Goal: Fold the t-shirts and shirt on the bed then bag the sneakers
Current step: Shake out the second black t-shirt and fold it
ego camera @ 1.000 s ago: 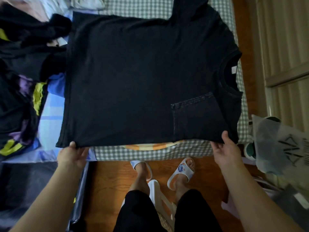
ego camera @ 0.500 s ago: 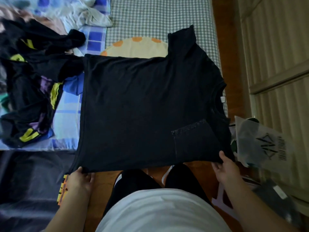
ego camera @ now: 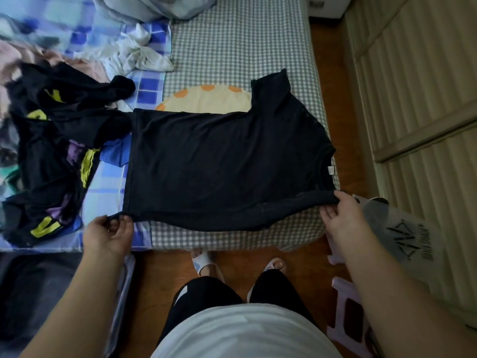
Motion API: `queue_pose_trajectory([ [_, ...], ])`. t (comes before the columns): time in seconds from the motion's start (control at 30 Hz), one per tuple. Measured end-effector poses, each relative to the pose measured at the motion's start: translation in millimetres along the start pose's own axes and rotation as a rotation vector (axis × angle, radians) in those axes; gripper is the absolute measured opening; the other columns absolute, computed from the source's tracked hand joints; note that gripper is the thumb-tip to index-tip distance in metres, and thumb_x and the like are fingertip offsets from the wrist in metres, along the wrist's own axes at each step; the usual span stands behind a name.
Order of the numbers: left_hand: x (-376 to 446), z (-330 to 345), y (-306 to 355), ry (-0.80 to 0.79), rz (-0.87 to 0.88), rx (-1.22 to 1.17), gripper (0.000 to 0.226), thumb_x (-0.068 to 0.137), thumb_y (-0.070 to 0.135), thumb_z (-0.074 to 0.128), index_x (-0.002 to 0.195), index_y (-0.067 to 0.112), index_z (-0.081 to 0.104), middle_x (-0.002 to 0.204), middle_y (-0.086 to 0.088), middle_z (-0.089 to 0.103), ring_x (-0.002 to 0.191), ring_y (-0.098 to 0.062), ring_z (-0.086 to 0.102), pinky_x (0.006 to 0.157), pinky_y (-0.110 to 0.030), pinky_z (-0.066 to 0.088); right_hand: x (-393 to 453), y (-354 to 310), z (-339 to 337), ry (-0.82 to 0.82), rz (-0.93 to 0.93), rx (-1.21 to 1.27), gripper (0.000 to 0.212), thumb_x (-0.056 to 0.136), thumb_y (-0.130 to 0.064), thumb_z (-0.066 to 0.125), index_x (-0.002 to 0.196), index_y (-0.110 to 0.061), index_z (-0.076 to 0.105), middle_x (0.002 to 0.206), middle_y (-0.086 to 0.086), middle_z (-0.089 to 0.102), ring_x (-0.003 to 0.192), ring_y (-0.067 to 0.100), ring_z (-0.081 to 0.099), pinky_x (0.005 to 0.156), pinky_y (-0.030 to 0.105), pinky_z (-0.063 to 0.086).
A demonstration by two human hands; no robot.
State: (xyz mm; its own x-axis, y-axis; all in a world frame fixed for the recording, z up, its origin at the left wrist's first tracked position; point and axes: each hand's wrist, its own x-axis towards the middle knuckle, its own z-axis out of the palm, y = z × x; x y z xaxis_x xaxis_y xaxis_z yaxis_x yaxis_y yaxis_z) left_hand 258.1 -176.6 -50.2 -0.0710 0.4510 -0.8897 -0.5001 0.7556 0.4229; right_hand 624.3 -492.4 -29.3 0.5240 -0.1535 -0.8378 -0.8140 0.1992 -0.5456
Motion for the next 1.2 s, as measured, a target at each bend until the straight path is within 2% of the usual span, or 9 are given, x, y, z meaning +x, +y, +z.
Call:
queue_pose_trajectory([
  [0.17,24.8,53.4,17.6,0.023,0.024,0.087,0.026,0.107,0.02,0.039,0.084,0.01,0.047,0.083,0.0,0.046,0.082,-0.013,0.059,0.09,-0.025,0.055,15.5,-28.4,60.1,0.047,-0.008,-0.02,0.043,0.1,-0.015,0.06,0.142,-0.008,0.051,0.125,0.009,0.061,0.114,0.024,0.062,0.09,0.036,0.052],
  [0.3,55.7,94.8,22.9,-0.143,0.132,0.226,0.033,0.106,0.013,0.036,0.136,0.003,0.049,0.136,-0.009,0.054,0.131,-0.021,0.055,0.106,-0.031,0.048,42.0,-37.6,104.3,0.03,-0.09,-0.079,0.053,0.099,-0.025,0.065,0.146,-0.009,0.047,0.142,0.008,0.054,0.126,0.022,0.056,0.101,0.036,0.049],
  [0.37,62.2,102.1,12.6,-0.298,0.211,0.389,0.028,0.095,0.001,0.049,0.122,0.009,0.055,0.129,-0.011,0.055,0.117,-0.019,0.063,0.1,-0.028,0.052,44.3,-24.7,112.8,0.01,-0.23,-0.266,0.048,0.098,-0.024,0.065,0.141,-0.01,0.051,0.136,0.003,0.056,0.119,0.023,0.057,0.102,0.039,0.048],
  [0.43,64.4,94.4,-8.1,-0.33,0.339,0.663,0.034,0.092,0.0,0.057,0.124,0.011,0.056,0.12,-0.01,0.057,0.095,-0.015,0.066,0.084,-0.029,0.054,47.6,-1.5,107.3,0.075,-0.466,-0.766,0.045,0.096,-0.019,0.066,0.138,-0.011,0.052,0.143,0.008,0.051,0.121,0.03,0.055,0.101,0.04,0.047],
  [0.6,72.6,64.6,-62.7,-0.362,0.718,1.484,0.041,0.097,0.007,0.062,0.138,0.011,0.057,0.128,-0.01,0.065,0.117,-0.026,0.063,0.099,-0.038,0.048,75.2,26.0,72.7,0.058,-0.635,-1.465,0.046,0.1,-0.02,0.058,0.144,-0.017,0.046,0.151,0.011,0.033,0.134,0.036,0.039,0.102,0.048,0.047],
  [0.7,65.9,82.7,-94.3,-0.528,0.872,1.725,0.038,0.098,0.017,0.062,0.137,0.015,0.06,0.131,-0.005,0.062,0.117,-0.025,0.061,0.099,-0.036,0.048,97.1,10.8,45.0,0.132,-0.681,-1.548,0.049,0.102,-0.024,0.054,0.149,-0.018,0.04,0.156,0.012,0.03,0.141,0.037,0.028,0.11,0.052,0.036],
  [0.87,54.7,154.4,-166.5,-0.746,1.065,1.866,0.033,0.101,0.022,0.059,0.133,0.015,0.062,0.129,0.0,0.062,0.121,-0.022,0.056,0.101,-0.035,0.045,130.4,-12.5,29.1,0.111,-0.906,-1.551,0.046,0.099,-0.026,0.058,0.143,-0.015,0.049,0.143,0.014,0.047,0.132,0.035,0.039,0.109,0.049,0.037],
  [1.0,76.7,210.7,-213.8,-0.765,1.244,1.982,0.034,0.098,0.019,0.061,0.132,0.015,0.064,0.129,-0.005,0.064,0.118,-0.029,0.056,0.103,-0.041,0.045,158.2,-22.2,62.5,0.003,-1.131,-1.533,0.042,0.1,-0.029,0.059,0.139,-0.013,0.055,0.134,0.011,0.053,0.126,0.031,0.042,0.104,0.043,0.038],
  [1.2,104.4,245.4,-234.0,-0.689,1.18,2.257,0.031,0.099,0.039,0.058,0.127,0.025,0.064,0.122,-0.001,0.061,0.116,-0.027,0.054,0.099,-0.045,0.042,205.7,-36.9,100.4,-0.025,-0.845,-1.465,0.046,0.098,-0.036,0.063,0.138,-0.015,0.055,0.134,0.011,0.055,0.124,0.032,0.05,0.106,0.047,0.044],
])
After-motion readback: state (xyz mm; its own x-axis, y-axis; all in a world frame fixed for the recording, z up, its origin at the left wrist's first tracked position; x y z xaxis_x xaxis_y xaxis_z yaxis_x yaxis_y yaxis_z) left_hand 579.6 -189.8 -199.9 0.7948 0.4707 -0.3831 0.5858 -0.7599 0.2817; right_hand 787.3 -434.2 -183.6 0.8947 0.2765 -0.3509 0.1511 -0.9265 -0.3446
